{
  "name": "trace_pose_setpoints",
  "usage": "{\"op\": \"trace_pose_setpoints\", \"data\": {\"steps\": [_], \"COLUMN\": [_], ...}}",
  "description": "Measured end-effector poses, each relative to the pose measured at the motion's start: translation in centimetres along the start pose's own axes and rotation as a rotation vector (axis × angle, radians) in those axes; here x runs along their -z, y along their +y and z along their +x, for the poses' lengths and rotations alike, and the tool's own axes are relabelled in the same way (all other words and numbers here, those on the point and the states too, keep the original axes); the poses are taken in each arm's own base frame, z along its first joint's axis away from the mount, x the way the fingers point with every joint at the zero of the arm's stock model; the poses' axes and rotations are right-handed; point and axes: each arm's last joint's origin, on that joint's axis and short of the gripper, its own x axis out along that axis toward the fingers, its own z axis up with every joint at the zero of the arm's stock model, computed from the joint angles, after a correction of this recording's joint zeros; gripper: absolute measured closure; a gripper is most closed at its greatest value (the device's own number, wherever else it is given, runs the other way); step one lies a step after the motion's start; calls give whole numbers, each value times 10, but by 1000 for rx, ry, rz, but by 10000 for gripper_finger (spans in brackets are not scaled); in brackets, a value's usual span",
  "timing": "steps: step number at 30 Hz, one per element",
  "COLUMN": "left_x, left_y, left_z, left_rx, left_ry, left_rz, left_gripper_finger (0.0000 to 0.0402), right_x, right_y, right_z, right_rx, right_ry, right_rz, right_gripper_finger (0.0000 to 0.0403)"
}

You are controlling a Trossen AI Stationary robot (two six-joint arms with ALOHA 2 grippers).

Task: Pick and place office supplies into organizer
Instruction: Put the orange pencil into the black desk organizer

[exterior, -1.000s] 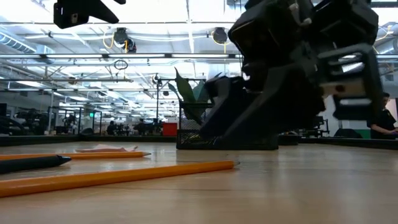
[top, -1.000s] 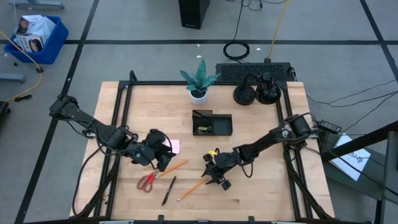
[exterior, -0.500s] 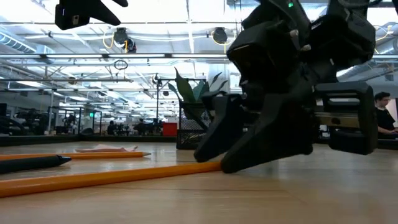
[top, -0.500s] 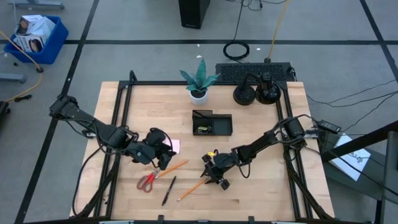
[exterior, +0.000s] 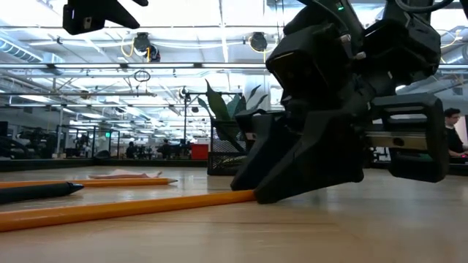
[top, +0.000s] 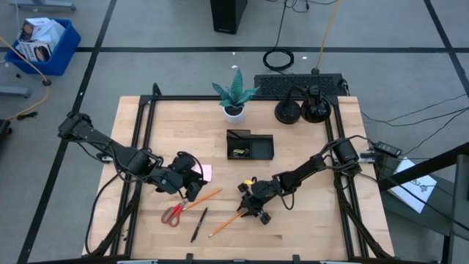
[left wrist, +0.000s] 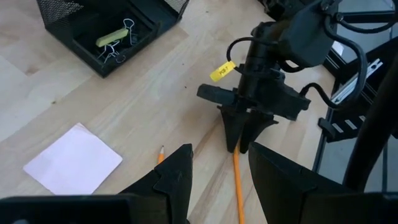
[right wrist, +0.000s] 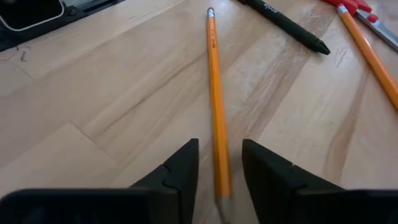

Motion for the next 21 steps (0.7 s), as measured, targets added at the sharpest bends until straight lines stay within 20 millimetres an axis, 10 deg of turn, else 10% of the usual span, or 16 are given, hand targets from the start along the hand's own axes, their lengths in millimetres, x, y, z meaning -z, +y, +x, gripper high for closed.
{"op": "trace_pose_setpoints", "data": {"steps": [12,21], "left_x": [-1,-2], "left_y": [0,1], "left_z": [0,1], "left_rx": [2,-2], "left_ry": [5,3], "left_rz": [-9,-1], "left_gripper_finger": [240,240], "right_x": [2,-2], "right_y": [-4,-7], "right_z": [-1,-1], "right_rx": [9,85], "right_ry": [4,-30], "right_rz": [47,97], "right_gripper_finger": [390,390]}}
